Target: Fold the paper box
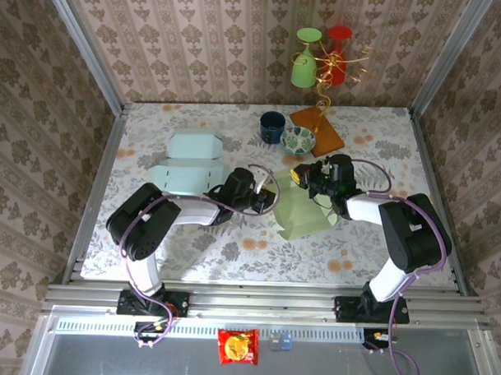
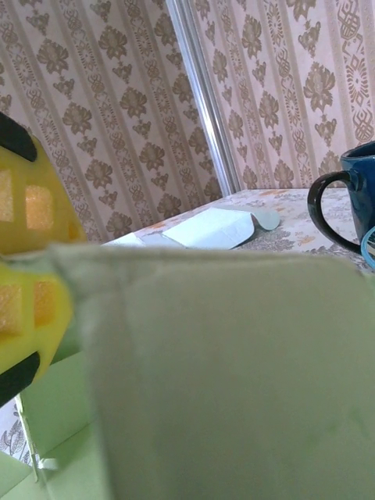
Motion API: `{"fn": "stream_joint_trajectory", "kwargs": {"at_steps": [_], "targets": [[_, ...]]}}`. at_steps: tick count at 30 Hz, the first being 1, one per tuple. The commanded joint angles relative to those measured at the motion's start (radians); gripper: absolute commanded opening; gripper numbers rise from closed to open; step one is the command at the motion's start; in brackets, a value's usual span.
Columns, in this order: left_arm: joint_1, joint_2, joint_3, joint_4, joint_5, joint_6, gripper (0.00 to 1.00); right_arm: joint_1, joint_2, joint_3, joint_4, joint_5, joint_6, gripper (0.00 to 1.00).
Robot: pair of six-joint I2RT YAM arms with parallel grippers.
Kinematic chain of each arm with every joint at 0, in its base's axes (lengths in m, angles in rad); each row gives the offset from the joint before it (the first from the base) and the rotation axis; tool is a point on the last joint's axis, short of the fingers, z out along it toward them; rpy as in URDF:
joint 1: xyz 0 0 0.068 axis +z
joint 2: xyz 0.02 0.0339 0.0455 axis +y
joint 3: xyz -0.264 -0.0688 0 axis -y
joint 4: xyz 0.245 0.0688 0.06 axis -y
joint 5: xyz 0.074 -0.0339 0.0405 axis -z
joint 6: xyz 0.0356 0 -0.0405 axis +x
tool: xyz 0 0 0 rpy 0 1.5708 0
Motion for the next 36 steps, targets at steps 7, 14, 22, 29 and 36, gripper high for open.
{"fn": "stream_joint_trajectory", "kwargs": {"at_steps": [7, 14, 22, 29, 36], "targets": [[-0.006, 0.045, 0.048, 0.033, -0.080, -0.055, 0.35, 0.031, -0.012, -0.074, 0.058, 0.095, 0.050, 0.00], [-0.009, 0.073, 0.065, 0.040, -0.104, -0.071, 0.35, 0.052, -0.007, -0.093, 0.093, 0.129, 0.082, 0.00], [-0.013, 0.093, 0.092, 0.042, -0.111, -0.080, 0.33, 0.069, -0.018, -0.089, 0.075, 0.146, 0.092, 0.00], [-0.028, 0.115, 0.127, 0.020, -0.125, -0.087, 0.31, 0.080, -0.020, -0.088, 0.060, 0.156, 0.095, 0.00], [-0.047, 0.129, 0.153, -0.008, -0.169, -0.111, 0.25, 0.092, -0.025, -0.098, 0.061, 0.174, 0.112, 0.00]]}}
